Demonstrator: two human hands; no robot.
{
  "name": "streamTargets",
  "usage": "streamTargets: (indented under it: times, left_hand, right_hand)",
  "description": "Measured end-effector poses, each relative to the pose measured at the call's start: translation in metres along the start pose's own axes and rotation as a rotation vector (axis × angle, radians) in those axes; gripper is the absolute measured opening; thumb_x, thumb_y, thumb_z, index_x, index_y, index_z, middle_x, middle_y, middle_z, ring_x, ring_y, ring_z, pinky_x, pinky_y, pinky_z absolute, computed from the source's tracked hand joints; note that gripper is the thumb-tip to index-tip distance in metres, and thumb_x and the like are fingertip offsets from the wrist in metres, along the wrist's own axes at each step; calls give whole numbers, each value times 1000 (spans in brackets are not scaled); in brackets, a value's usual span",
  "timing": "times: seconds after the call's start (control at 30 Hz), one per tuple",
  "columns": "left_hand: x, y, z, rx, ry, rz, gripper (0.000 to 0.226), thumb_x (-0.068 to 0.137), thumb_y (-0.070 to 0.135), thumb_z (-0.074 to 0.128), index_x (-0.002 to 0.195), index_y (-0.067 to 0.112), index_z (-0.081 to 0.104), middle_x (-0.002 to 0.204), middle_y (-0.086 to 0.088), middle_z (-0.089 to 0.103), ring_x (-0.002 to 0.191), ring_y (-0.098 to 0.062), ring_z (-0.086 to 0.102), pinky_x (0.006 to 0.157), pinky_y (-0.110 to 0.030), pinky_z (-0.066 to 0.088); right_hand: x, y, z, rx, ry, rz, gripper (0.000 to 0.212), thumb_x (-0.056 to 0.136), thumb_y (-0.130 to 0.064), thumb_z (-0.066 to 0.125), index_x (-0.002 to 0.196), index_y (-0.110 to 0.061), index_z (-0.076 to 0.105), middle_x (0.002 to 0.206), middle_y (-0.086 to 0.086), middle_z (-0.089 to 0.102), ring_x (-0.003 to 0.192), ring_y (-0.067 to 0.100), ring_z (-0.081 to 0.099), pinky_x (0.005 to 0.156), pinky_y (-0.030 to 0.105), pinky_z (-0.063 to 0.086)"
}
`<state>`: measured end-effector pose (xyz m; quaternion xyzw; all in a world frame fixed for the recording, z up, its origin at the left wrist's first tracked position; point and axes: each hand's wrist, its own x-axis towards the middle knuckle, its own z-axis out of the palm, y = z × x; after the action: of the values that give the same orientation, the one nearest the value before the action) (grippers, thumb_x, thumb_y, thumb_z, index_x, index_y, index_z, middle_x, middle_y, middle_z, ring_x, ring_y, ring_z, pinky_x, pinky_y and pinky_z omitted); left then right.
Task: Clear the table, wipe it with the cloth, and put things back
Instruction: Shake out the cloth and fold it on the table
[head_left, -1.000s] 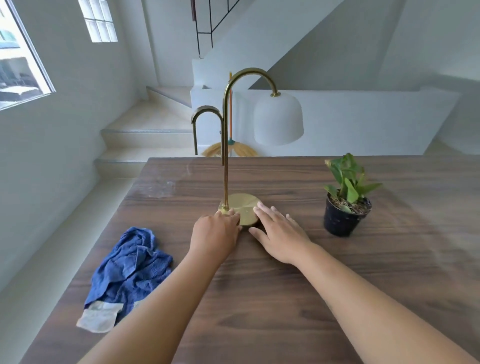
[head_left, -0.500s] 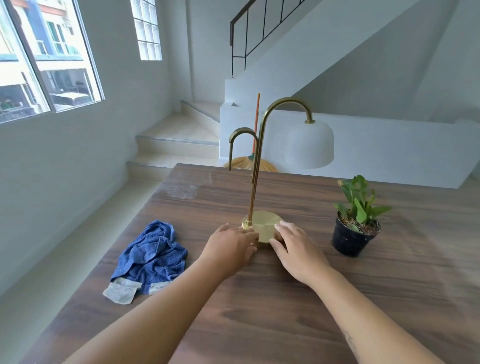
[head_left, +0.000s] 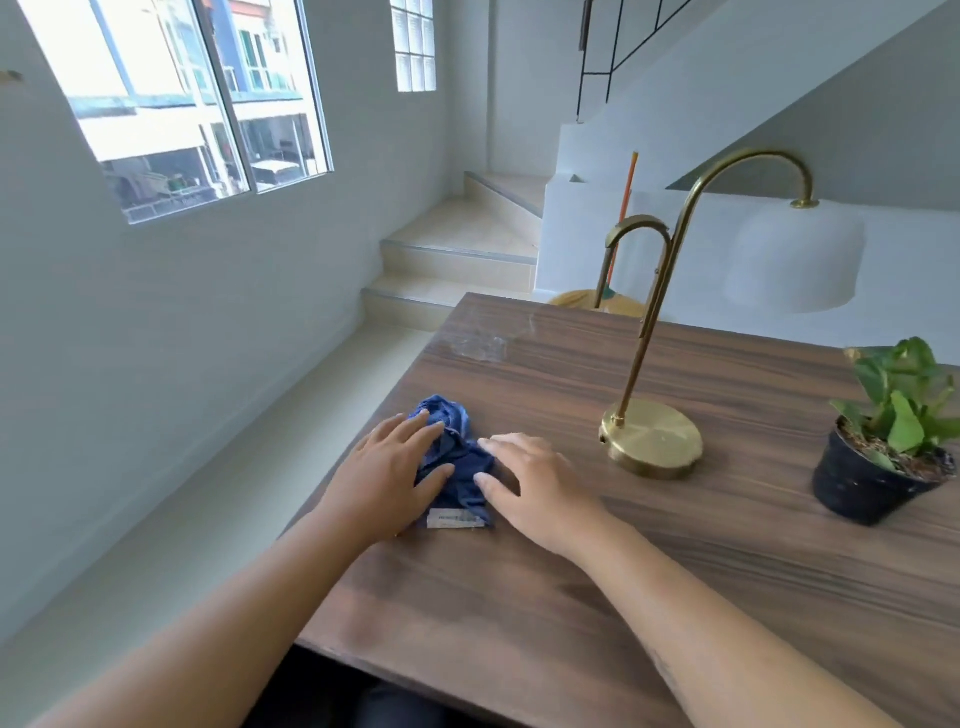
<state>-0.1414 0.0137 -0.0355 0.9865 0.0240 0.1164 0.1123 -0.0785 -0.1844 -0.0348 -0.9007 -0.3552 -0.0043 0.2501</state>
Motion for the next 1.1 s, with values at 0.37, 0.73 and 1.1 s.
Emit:
streamTargets:
  times: [0.37,0.73,1.1]
  left_hand:
    - [7,-22,-13,-254,-36,-22,26,84,37,69,107,26,65,104,9,54,103,-14,48,88,-28,40]
    - [30,1,-44,-318,106,-2,6,94,22,49,97,20,53,97,2,62,86,-21,58,76,-40,49]
    - [62,26,-79,-326,176,-169,11,83,19,50,92,16,45,82,-2,55,72,-25,52,65,-37,45]
  right_hand:
    - [23,-16,21,143,126,92,30,92,-32,58,121,-26,59,102,-9,54,104,15,50,92,37,42]
    - [47,-24,-14,481,-32,221,8,92,-29,61,94,-23,56,99,-1,58,92,19,57,76,32,49]
    - [52,-39,-128,444,287,63,7,96,-16,50,98,-16,57,82,9,63,74,28,68,61,37,61]
